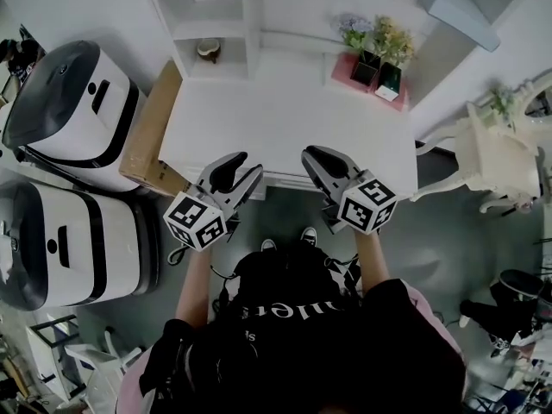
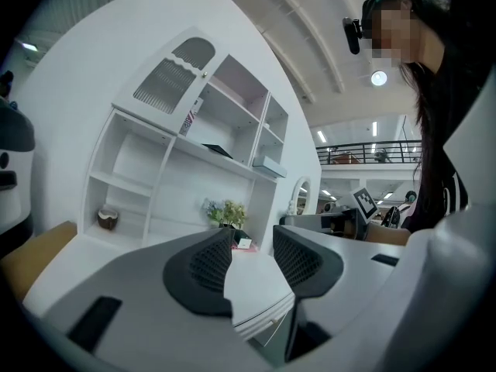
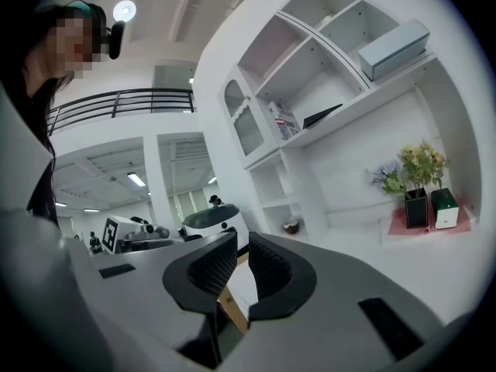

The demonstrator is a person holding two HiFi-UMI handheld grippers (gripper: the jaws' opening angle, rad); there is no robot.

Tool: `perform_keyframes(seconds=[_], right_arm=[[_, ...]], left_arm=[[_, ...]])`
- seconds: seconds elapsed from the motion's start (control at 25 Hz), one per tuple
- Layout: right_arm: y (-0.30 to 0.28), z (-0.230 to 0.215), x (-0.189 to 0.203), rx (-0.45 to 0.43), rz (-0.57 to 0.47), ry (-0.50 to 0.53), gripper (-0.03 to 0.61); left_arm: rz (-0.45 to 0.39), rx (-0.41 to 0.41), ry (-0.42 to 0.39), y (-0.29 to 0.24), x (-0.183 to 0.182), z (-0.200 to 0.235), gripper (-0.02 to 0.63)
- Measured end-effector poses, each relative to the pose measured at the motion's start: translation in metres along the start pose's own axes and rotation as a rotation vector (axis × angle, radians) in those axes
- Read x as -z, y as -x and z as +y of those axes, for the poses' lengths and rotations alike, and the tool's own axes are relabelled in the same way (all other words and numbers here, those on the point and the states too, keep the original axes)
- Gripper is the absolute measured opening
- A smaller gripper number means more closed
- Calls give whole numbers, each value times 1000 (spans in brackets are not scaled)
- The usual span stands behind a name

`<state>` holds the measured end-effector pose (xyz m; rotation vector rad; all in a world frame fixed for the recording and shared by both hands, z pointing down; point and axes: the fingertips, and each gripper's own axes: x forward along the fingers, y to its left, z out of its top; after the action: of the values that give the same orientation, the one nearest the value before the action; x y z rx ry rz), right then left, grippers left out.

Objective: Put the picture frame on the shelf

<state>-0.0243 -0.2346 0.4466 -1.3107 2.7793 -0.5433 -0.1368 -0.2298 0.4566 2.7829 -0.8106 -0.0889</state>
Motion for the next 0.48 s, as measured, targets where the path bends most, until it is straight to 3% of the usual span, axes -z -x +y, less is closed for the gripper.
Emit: perform_keyframes(seconds=[0.2, 0.48], right_arm=[[9, 9, 12, -7, 29, 13, 72], [34, 13, 20, -24, 54, 30, 72]], left_arm=[[-16, 6, -12, 9, 0, -5, 129], [-23, -20, -17, 7, 5, -29, 106]])
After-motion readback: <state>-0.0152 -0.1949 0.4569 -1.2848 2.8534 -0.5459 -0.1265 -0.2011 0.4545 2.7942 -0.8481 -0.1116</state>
